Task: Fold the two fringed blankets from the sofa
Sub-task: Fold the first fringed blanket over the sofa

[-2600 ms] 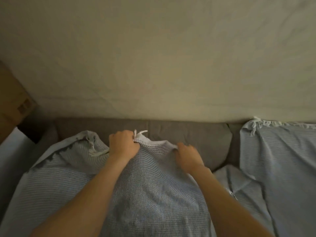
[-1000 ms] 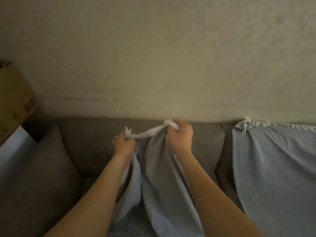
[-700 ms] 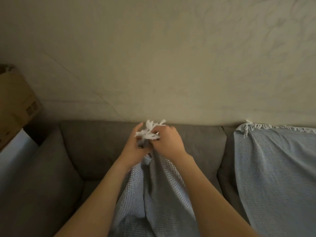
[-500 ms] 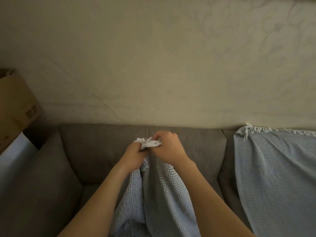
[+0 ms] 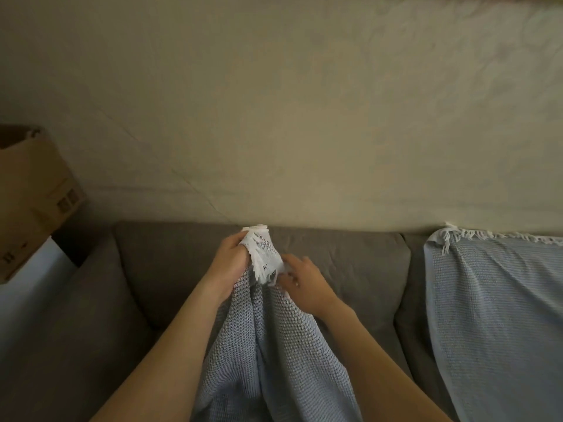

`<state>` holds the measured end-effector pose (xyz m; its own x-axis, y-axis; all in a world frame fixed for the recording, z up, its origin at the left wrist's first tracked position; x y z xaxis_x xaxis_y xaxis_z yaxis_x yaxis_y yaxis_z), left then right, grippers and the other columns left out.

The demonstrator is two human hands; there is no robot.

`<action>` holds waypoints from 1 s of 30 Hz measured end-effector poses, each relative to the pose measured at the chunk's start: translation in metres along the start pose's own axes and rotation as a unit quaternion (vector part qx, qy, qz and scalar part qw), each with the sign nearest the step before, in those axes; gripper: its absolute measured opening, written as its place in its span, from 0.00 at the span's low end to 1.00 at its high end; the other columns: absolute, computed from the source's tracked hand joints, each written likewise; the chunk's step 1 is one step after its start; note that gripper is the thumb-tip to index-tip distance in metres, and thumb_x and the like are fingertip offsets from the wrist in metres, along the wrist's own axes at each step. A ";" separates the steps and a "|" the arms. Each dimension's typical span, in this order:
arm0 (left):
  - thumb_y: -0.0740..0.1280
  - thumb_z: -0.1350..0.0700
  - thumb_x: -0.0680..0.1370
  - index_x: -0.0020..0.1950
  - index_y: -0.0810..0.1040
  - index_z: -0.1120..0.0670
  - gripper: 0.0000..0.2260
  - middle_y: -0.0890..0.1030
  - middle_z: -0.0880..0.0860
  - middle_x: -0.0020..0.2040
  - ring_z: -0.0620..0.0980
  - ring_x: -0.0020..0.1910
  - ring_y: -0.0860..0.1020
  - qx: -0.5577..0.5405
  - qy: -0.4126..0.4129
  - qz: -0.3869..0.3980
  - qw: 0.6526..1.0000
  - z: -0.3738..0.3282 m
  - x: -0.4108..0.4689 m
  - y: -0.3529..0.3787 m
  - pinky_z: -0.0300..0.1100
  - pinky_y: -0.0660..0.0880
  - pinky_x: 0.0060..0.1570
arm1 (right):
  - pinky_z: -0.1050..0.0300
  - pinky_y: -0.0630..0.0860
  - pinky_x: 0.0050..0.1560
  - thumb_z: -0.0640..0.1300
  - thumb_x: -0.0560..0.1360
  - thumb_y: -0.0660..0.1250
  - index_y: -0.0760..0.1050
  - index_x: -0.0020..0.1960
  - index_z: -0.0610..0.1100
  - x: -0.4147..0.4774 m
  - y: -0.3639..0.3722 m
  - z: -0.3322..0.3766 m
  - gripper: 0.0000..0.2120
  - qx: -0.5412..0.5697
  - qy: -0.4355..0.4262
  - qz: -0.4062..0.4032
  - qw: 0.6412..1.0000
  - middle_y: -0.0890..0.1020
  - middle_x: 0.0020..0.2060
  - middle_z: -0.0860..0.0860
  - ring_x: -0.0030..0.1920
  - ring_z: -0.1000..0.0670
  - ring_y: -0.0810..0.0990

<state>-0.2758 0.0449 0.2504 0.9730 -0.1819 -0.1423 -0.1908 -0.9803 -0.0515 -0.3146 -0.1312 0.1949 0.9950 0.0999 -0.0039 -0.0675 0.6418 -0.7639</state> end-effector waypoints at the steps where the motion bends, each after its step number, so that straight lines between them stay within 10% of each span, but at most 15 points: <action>1: 0.62 0.58 0.86 0.62 0.87 0.50 0.14 0.88 0.51 0.57 0.51 0.61 0.85 0.008 0.008 0.015 1.000 -0.003 -0.003 0.001 0.54 0.79 0.68 | 0.51 0.71 0.52 0.45 0.83 0.65 0.79 0.54 0.49 0.003 -0.004 0.005 0.05 0.006 0.000 -0.018 1.000 0.78 0.49 0.47 0.53 0.47 0.74; 11: 0.70 0.52 0.82 0.64 0.85 0.53 0.13 0.88 0.54 0.57 0.54 0.58 0.86 0.041 -0.102 0.158 0.981 -0.005 -0.021 -0.010 0.51 0.77 0.64 | 0.57 0.59 0.28 0.41 0.80 0.65 0.64 0.31 0.46 0.013 -0.068 0.018 0.20 0.117 0.049 -0.236 0.963 0.66 0.23 0.54 0.25 0.55 0.61; 15: 0.69 0.52 0.84 0.61 0.86 0.51 0.09 0.90 0.51 0.52 0.51 0.54 0.87 0.050 -0.063 0.032 0.996 0.000 -0.014 -0.014 0.50 0.80 0.60 | 0.57 0.62 0.31 0.49 0.79 0.71 0.71 0.28 0.47 0.008 -0.054 0.012 0.22 0.205 0.056 -0.067 0.975 0.67 0.25 0.52 0.27 0.53 0.64; 21: 0.65 0.55 0.86 0.57 0.85 0.49 0.09 0.86 0.54 0.57 0.54 0.59 0.84 -0.026 -0.086 -0.088 0.992 0.009 0.002 -0.023 0.53 0.79 0.64 | 0.59 0.73 0.39 0.49 0.76 0.76 0.80 0.43 0.39 -0.013 -0.018 -0.035 0.14 0.038 0.117 0.212 0.970 0.80 0.35 0.50 0.35 0.54 0.77; 30: 0.65 0.43 0.82 0.65 0.78 0.53 0.18 0.84 0.56 0.60 0.58 0.64 0.81 -0.160 -0.132 -0.192 0.959 0.021 0.044 -0.038 0.58 0.76 0.69 | 0.50 0.70 0.40 0.49 0.80 0.68 0.75 0.40 0.41 0.005 -0.012 -0.023 0.15 0.097 0.102 0.188 0.972 0.76 0.36 0.38 0.36 0.46 0.73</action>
<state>-0.2280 0.0759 0.2255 0.8885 0.1826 -0.4209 0.2670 -0.9519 0.1505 -0.3069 -0.1557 0.1895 0.8896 0.2149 -0.4031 -0.4225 0.7225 -0.5473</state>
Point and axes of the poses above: each hand's wrist, its own x-axis towards the middle knuckle, its own y-axis out of the palm, z = x × y, the point moved 5 cm from there along x, towards the middle knuckle
